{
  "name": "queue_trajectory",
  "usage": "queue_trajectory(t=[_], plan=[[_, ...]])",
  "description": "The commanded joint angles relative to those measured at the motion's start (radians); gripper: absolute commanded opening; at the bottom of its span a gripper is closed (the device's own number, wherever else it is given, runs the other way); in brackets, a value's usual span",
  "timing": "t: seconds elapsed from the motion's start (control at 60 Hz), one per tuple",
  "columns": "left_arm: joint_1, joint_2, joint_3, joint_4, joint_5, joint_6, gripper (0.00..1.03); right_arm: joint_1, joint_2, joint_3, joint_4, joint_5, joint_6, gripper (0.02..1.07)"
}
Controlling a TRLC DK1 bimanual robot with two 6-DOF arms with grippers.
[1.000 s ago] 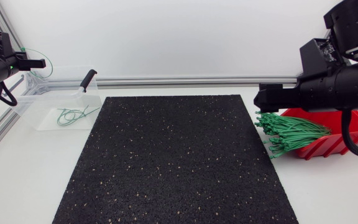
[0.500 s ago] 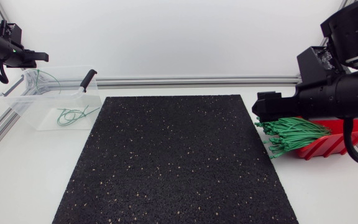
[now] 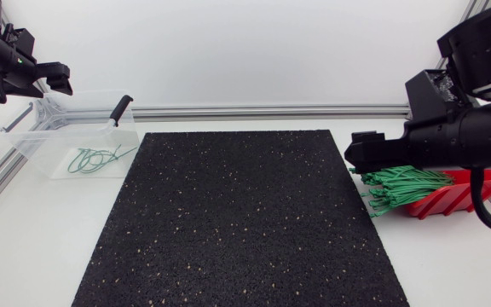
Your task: Take a green cable tie from the red box, thread the tail through the head to close it, then place it in the transparent bin on the left.
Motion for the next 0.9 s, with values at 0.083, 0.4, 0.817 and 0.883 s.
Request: queue_trajectory(t=[0.083, 0.4, 0.817, 0.883], plan=[[-0.002, 0.004, 0.033, -0.067, 0.003, -0.021, 1.00, 0.008, -0.029, -0.018, -0.008, 0.011, 0.019, 1.02], [-0.024, -0.243, -0.252, 0.068, 0.036, -0.044, 1.00, -0.084, -0.125, -0.064, 0.100, 0.075, -0.096, 1.02], [-0.048, -0.671, -0.821, 0.468, 0.048, -0.076, 1.00, -0.348, -0.320, -0.239, 0.311, 0.016, -0.265, 1.02], [-0.050, -0.736, -0.905, 0.526, 0.048, -0.079, 1.00, -0.377, -0.358, -0.275, 0.347, 0.010, -0.280, 1.02]])
